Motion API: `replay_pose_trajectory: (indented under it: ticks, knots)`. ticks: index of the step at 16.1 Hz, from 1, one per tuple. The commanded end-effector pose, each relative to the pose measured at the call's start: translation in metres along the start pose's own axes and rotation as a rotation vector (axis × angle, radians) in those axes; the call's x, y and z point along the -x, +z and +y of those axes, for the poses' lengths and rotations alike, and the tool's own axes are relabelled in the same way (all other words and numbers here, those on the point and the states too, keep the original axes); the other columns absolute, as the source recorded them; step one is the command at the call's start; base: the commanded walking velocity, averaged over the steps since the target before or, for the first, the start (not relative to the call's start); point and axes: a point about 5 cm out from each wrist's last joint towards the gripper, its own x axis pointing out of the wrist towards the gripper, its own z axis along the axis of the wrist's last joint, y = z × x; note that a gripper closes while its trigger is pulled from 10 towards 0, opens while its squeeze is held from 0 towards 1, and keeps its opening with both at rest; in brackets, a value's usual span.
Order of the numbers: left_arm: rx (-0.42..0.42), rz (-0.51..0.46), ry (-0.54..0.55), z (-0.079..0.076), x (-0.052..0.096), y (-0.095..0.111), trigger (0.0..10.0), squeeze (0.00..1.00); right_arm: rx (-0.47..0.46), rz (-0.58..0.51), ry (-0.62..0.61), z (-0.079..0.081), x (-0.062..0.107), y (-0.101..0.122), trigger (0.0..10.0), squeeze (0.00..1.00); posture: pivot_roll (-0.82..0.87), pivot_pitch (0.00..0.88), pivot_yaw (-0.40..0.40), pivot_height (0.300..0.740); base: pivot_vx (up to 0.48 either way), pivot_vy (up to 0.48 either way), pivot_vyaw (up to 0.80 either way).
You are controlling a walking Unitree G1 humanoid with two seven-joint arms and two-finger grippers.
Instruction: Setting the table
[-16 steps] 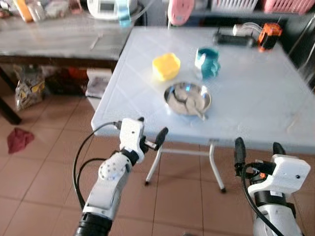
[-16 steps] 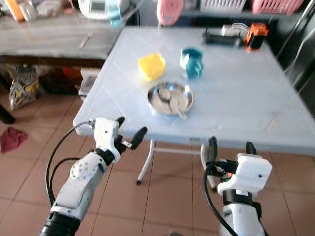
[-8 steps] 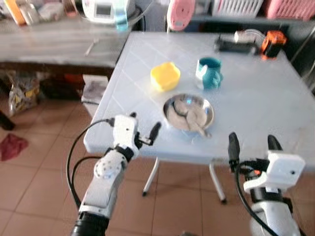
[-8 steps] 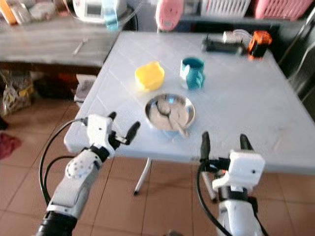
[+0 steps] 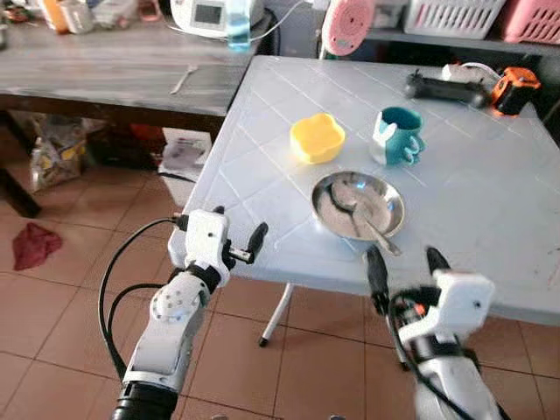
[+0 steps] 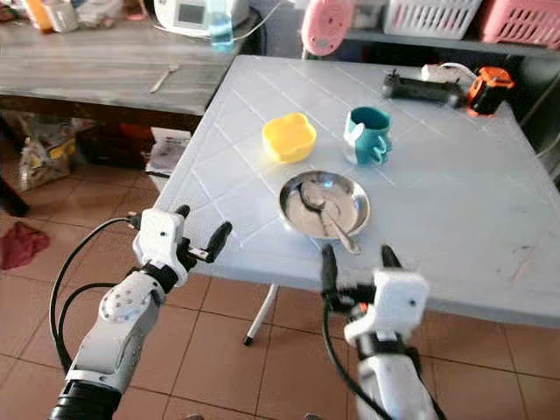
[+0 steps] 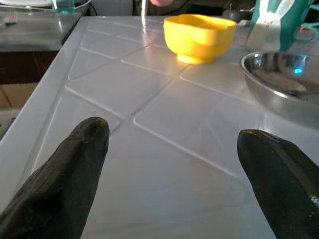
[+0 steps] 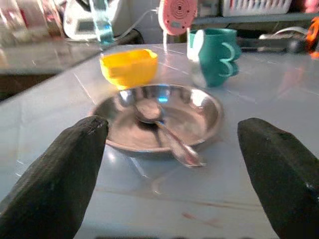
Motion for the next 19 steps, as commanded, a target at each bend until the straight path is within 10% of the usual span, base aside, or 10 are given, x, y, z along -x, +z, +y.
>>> replay_pose_trajectory:
  ticks: [1,19]
  knots:
    - [-0.006,0.010,-0.002,0.000,0.002,0.001,10.0,0.00,-0.079,0.022,-0.043,-0.007,-0.006,-0.002,10.0,0.00,0.04,0.161,0.004,0.714,0.000,0.000,0.00]
    - [0.064,0.119,-0.057,-0.013,0.000,-0.010,10.0,0.00,-0.141,0.126,0.008,-0.006,-0.065,0.020,10.0,0.00,0.03,0.174,0.000,0.714,0.000,0.000,0.00]
